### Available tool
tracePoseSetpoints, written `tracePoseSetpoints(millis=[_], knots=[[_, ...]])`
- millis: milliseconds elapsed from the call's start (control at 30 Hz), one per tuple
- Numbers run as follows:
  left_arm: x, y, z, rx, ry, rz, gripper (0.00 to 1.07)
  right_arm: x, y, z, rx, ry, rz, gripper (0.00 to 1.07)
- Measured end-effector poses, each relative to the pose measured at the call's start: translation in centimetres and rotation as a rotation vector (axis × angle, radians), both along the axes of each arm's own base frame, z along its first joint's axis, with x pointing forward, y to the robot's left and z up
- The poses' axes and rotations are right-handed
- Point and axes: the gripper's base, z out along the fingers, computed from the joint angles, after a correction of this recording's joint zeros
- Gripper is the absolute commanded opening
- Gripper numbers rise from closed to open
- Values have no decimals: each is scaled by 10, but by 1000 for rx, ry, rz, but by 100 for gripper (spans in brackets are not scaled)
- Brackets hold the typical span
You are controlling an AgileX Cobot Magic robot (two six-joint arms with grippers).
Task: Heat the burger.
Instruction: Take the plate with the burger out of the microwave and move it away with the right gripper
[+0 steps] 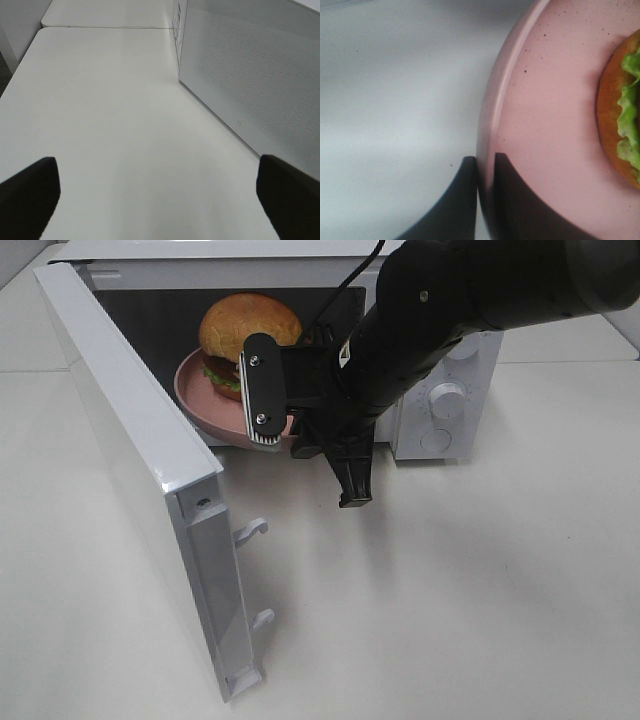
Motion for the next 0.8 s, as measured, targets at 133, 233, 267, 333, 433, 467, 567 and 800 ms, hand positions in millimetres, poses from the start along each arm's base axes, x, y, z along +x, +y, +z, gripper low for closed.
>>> tracePoseSetpoints(millis=[133,233,267,333,433,467,567,800], knots=[[0,0,0,0,0,0,100,-9,-6,3,-25,-13,22,0],[0,0,0,0,0,0,100,-16,-13,6,-43,-18,32,0],[0,0,0,0,0,0,100,-16,-13,6,-43,-18,32,0],[0,0,0,0,0,0,100,-22,-18,11,-59,-25,41,0],[0,0,0,0,0,0,100,-26,-22,14,-72,-18,44,0],[0,0,0,0,0,0,100,-26,-22,14,-72,-18,44,0],[0,0,0,0,0,0,100,-34,-29,22,-99,-9,50,0],[0,0,0,0,0,0,100,-48,-42,30,-122,-2,41,0]])
